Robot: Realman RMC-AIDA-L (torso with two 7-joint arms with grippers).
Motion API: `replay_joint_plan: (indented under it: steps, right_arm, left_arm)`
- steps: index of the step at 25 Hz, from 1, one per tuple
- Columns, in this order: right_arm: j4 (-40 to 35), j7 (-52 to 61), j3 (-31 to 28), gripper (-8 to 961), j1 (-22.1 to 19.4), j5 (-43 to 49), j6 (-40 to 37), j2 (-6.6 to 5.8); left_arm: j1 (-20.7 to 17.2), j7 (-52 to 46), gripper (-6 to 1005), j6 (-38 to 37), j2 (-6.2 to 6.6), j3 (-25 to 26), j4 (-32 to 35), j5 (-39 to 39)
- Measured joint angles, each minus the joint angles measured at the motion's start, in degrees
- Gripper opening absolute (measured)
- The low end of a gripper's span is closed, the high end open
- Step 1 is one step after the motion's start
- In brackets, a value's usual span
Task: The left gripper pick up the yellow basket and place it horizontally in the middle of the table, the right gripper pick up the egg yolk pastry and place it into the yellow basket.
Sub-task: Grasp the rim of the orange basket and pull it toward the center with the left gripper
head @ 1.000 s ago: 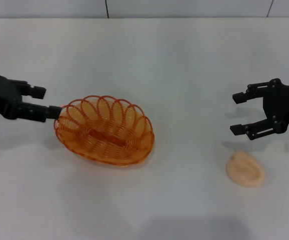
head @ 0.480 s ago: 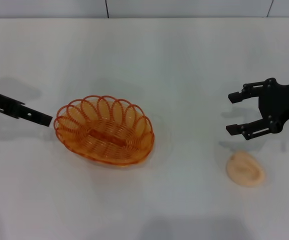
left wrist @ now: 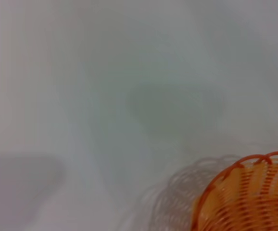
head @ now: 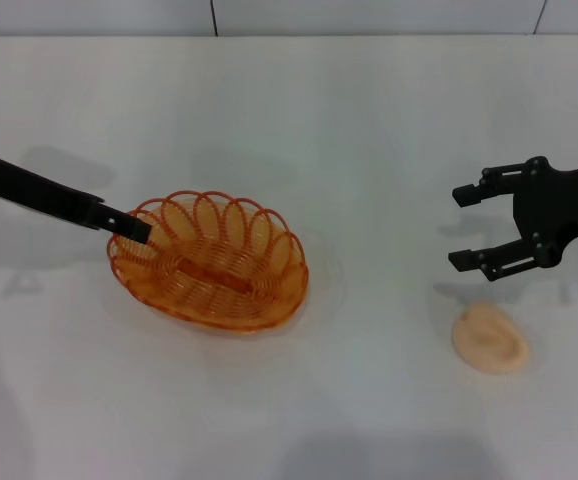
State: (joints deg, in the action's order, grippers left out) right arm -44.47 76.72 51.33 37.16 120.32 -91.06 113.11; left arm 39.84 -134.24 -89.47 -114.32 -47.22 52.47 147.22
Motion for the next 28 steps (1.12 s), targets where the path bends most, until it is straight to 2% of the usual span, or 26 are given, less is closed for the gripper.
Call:
replay_joint_plan:
  steps: [5,15,21,26,28]
  right_arm:
    - [0.00,-0.08,0.53,809,0.21,-0.01,0.81,0.07]
    - [-0.01,-0.90,0.94,808,0.28,-0.03,1.35,0.70]
    - [-0.05,-1.10,1.16,808,0.28,-0.23,1.75,0.75]
    - [-0.09,-1.11,1.15,808,0.28,-0.23,1.78,0.79]
    - [-0.12,-1.11,1.14,808,0.25,-0.24,1.81,0.79]
  left_arm:
    - [1.35,-1.37,810,0.63,-0.44,-0.47,-2.17,0.35]
    - [1.53,-3.74,808,4.56,-1.06,-5.39,-3.43,0.55]
    - [1.64,-3.91,807,5.72,-2.12,-6.64,-3.90,1.28]
    - [1.47,-3.76,598,5.75,-2.24,-6.69,-3.87,0.92]
    - [1.35,-3.73,431,5.75,-2.24,-6.71,-3.74,0.78]
